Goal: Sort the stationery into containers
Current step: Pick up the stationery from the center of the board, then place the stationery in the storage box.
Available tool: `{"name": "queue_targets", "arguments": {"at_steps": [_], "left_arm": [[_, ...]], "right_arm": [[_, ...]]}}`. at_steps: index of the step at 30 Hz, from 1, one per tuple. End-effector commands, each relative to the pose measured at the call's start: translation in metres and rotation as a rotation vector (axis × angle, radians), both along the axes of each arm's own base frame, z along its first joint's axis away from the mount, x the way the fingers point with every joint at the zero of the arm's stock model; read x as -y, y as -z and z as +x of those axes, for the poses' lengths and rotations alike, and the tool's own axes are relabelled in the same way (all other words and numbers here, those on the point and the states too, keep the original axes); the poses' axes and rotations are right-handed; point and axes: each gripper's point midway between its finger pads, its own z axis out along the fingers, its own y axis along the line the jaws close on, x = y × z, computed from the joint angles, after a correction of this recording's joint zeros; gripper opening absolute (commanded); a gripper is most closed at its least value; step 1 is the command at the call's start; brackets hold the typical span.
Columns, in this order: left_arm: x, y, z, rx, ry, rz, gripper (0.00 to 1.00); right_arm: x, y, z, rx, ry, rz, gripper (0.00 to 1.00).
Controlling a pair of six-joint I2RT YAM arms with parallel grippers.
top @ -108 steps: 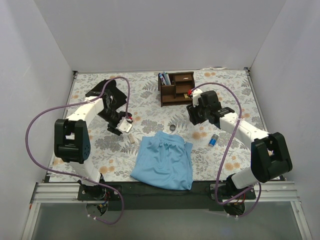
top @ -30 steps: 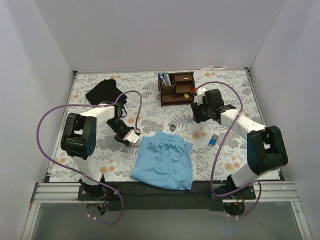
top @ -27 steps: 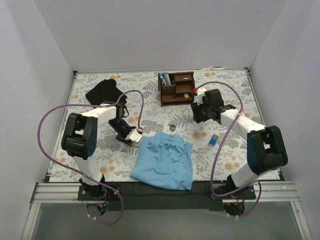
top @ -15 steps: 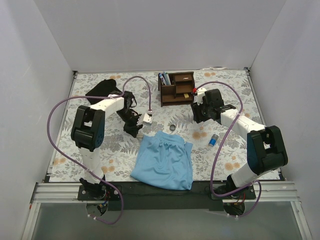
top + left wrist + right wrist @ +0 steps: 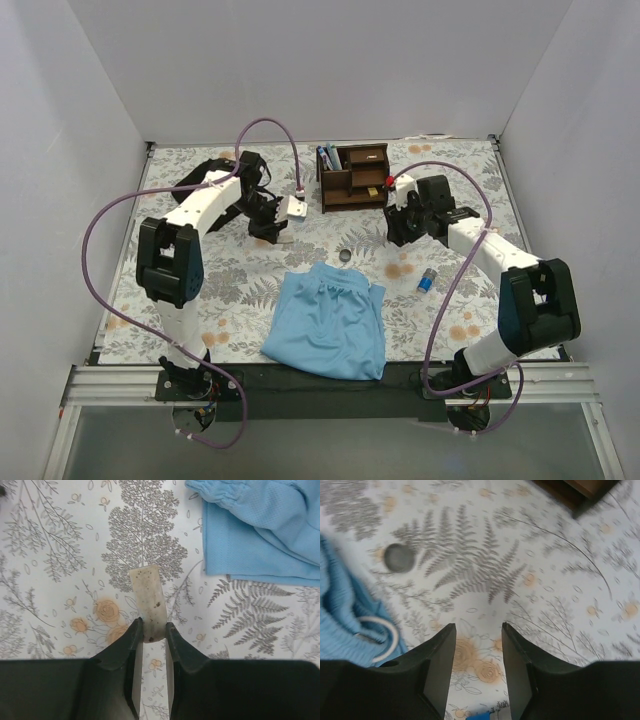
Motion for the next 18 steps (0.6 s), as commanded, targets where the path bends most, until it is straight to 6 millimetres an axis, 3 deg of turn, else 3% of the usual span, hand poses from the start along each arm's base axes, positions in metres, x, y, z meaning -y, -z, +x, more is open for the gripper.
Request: {"name": "queue_targets", "arguments": {"at_steps": [1,5,10,18], "left_arm": [[0.02,-0.024,0.018,0.234,0.109,-0.111,0.0],[0.049,-0.039,0.032,0.316,0.137,-0.188,0.0],[0.074,-0.07,0.022,0.296,0.132,-0.343,0.0],[0.098,-0.104,0.006,0.322,0.131,-0.466,0.0]], "right_arm": [[-0.057,-0.062,-0.035,0.069,-0.458,0.207,0.51],[-0.085,-0.087,-0.048,0.129,-0.61,0.243,0.68],[-0.115,-0.104,-0.053,0.296,-0.792,0.192,0.68],[-0.134,-0.108,-0.048,0.388,-0.863,0.207,0.64]]}}
